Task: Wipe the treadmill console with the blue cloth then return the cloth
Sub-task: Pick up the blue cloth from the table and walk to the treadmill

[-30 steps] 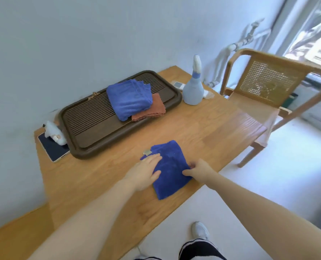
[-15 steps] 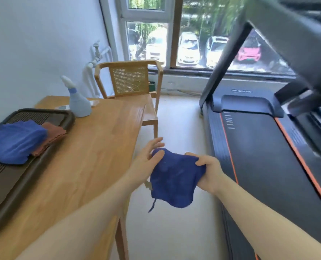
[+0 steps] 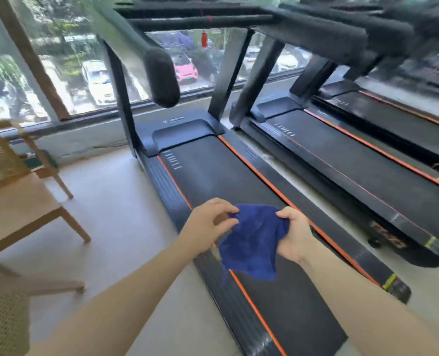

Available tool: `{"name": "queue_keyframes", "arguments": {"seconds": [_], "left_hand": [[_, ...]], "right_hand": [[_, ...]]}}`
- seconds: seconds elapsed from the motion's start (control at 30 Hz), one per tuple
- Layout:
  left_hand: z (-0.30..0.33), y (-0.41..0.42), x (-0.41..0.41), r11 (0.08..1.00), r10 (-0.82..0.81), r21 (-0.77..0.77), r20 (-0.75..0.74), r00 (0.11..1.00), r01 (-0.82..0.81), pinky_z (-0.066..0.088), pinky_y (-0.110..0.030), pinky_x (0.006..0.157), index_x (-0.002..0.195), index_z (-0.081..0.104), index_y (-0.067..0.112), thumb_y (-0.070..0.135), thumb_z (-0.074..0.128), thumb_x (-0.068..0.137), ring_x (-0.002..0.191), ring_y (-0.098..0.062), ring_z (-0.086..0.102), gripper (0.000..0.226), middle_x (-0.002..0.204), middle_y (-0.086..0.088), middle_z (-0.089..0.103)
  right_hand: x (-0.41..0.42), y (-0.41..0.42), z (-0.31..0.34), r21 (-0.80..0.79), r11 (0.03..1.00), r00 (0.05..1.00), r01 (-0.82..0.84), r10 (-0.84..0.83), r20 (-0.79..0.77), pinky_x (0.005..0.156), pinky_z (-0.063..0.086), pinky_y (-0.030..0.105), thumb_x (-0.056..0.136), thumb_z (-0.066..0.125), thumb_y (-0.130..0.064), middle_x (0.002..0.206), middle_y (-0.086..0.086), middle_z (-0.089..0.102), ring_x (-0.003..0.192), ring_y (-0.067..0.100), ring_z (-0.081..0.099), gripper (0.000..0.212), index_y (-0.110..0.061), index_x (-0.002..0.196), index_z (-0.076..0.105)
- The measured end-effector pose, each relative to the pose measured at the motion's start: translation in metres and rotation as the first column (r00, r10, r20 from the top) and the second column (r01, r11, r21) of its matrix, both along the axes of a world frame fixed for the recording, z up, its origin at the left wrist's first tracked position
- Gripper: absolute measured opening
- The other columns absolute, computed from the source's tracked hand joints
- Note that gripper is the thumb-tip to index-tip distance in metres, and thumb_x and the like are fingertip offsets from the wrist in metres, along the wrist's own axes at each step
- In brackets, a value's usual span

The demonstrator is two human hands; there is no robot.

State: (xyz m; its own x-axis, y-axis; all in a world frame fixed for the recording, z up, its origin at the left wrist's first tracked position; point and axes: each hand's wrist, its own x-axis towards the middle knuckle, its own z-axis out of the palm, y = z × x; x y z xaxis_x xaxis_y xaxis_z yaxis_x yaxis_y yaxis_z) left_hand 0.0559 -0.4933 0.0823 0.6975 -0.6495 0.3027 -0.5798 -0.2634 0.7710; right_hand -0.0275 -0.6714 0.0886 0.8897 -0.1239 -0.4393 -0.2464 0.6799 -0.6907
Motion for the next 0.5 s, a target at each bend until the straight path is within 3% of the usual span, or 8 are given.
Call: {"name": "queue_keyframes", "arguments": {"seconds": [0.13,0.27,0.37,0.43,0.5], "left_hand": [[-0.001,-0.079,-0.009,1.000,0.008,-0.023,0.068,0.998,-0.007,0.036,-0.001,0.079,0.085,0.072,0.007,0.017,0.065,0.074,0.085,0.000,0.055,0.017,0.089,0.000,0.065],[0.002,-0.135,-0.005,0.999,-0.038,-0.010,0.040,0.998,0.039,0.042,-0.011,0.075,0.075,0.069,0.012,0.007,0.065,0.079,0.080,-0.005,0.057,0.007,0.081,0.012,0.060],[0.006,-0.168,0.008,0.996,-0.089,-0.022,-0.198,0.976,0.087,0.045,-0.011,0.069,0.078,0.063,0.014,0.005,0.058,0.086,0.070,-0.002,0.060,0.013,0.076,0.006,0.064],[0.006,-0.190,0.029,0.998,0.009,-0.050,-0.382,0.924,-0.030,0.049,-0.018,0.064,0.079,0.059,0.014,0.010,0.051,0.091,0.064,-0.009,0.062,0.015,0.073,0.001,0.064],[-0.001,-0.213,0.062,0.973,0.215,0.027,-0.456,0.864,-0.228,0.047,-0.027,0.060,0.072,0.054,0.012,0.015,0.044,0.092,0.057,-0.017,0.057,0.023,0.067,-0.003,0.059]], "right_hand": [[-0.022,-0.062,-0.003,0.041,0.988,0.989,0.146,-0.145,-0.016,0.088,0.045,0.041,0.066,0.043,-0.016,0.098,0.024,0.066,0.083,0.036,0.067,0.042,0.007,0.086,0.072],[-0.031,-0.107,-0.009,0.042,0.966,0.967,0.254,-0.253,-0.027,0.089,0.043,0.042,0.059,0.055,-0.019,0.100,0.021,0.063,0.090,0.037,0.061,0.045,0.004,0.096,0.065],[-0.030,-0.139,-0.012,0.074,0.944,0.947,0.322,-0.320,-0.034,0.088,0.044,0.043,0.069,0.046,-0.018,0.102,0.021,0.063,0.090,0.036,0.062,0.044,0.003,0.104,0.062],[-0.026,-0.164,-0.014,0.093,0.920,0.925,0.380,-0.379,-0.034,0.079,0.047,0.038,0.076,0.041,-0.016,0.089,0.017,0.067,0.077,0.032,0.066,0.034,0.001,0.090,0.067],[-0.012,-0.187,-0.016,0.116,0.896,0.903,0.429,-0.428,-0.032,0.075,0.046,0.036,0.084,0.038,-0.015,0.078,0.014,0.068,0.067,0.028,0.067,0.037,-0.002,0.072,0.071]]}}
